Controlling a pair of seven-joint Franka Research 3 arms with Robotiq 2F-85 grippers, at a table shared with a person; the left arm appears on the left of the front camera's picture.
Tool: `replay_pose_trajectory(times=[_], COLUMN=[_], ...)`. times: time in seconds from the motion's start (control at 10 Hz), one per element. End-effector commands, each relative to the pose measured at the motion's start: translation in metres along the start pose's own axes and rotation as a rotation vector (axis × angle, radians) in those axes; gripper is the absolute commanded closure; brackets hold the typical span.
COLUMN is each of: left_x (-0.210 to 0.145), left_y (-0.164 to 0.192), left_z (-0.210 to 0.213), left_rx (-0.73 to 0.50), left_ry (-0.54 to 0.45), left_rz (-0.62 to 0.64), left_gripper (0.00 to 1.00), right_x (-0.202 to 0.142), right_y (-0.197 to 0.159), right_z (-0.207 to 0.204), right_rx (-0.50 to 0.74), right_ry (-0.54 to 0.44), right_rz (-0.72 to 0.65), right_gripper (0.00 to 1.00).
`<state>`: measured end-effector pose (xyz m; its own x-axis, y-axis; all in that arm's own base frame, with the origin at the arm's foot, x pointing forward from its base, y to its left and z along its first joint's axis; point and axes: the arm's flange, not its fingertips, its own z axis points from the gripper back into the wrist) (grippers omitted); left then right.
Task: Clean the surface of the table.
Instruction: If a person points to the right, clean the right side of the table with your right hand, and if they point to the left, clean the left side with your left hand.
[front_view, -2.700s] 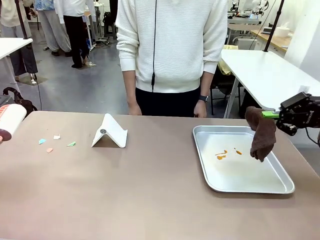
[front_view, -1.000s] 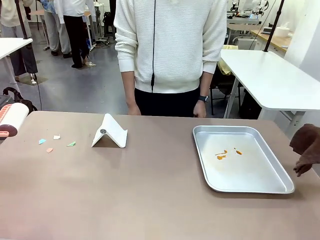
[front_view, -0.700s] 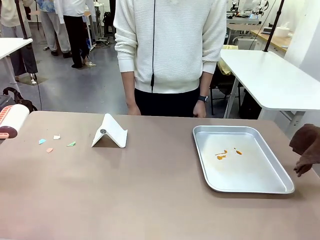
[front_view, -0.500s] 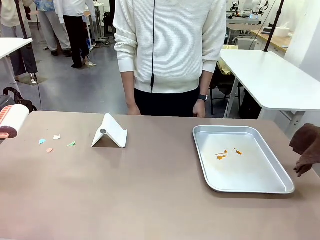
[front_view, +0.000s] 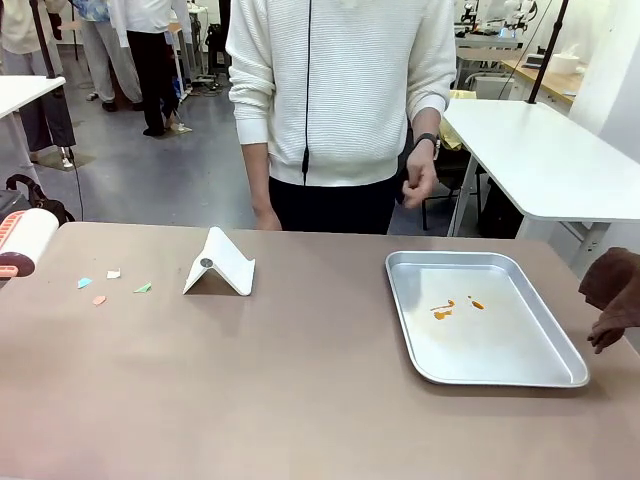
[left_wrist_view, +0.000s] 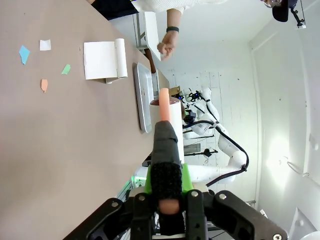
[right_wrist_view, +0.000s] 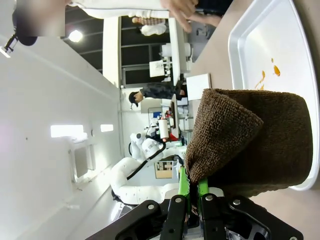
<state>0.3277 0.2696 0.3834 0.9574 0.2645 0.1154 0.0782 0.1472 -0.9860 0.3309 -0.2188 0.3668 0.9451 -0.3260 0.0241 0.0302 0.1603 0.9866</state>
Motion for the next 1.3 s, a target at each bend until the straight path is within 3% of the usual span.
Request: replay_pose_trajectory(times=[0.0,0.5,0.7,1.0,1.2], left_x=[-0.003,-0.003,-0.003,-0.003,-0.003], left_y=[-0.002,-0.002,-0.002,-0.002,-0.002], left_z=[0.0,0.0,0.0,0.0,0.0], left_rx=[-0.008,-0.008,-0.008,-0.008,-0.008], left_ry=[0.008,0.008,0.008,0.008,0.008], left_rz=[-0.016,-0.016,-0.016,-0.016,-0.016], left_gripper=[0.78,0.78,0.78,0.78,0.78], right_x=[-0.002,0.0,-0.003,0.007,0.022], right_y=[0.005,0.0,0.03,0.065,0.071], right_z=[0.001,0.0,-0.032,-0.114,-0.163], right_rx=[-0.009,0.0,-0.088,-0.289,-0.493], right_ry=[0.001,0.0,0.045,0.16,0.108], right_rz=[0.009,0.0,0.119,0.205,0.208], right_gripper=[0.93,0.93,0.93,0.93,0.93])
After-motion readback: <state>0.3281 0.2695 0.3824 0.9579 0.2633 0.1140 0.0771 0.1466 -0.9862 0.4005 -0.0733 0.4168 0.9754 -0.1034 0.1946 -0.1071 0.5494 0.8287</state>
